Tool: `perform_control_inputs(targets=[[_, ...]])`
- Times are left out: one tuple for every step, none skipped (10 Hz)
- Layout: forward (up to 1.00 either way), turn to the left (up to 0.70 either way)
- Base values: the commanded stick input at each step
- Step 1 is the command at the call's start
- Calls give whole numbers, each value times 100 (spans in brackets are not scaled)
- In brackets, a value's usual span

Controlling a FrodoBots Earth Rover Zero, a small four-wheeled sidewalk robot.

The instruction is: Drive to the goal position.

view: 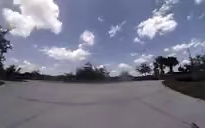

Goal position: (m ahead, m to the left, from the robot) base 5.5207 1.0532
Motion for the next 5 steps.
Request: perform_control_inputs(targets=[[85,0],[85,6],[85,34],[85,34],[85,34]])
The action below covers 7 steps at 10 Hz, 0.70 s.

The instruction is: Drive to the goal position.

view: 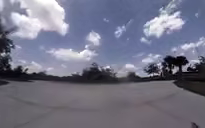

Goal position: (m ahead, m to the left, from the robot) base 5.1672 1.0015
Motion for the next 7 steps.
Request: perform_control_inputs(targets=[[85,23],[85,1],[85,0],[85,0],[85,0],[85,10],[85,29]])
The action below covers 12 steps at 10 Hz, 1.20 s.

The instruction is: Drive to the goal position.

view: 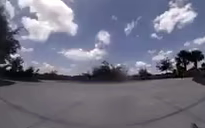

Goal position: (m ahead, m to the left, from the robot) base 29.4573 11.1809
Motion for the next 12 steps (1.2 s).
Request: perform_control_inputs(targets=[[85,34],[85,29],[85,15],[85,0],[85,0],[85,0],[85,0],[85,0],[85,0],[85,0],[85,0],[85,0]])
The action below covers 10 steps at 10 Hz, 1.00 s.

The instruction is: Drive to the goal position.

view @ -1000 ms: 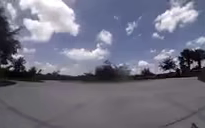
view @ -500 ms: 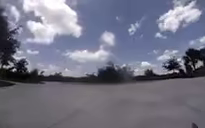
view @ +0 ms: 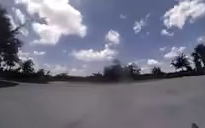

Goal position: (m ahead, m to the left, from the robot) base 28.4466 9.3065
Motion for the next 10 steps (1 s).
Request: perform_control_inputs(targets=[[85,14],[85,34],[85,32],[85,7],[85,0],[85,0],[85,0],[85,0],[85,0],[85,31]])
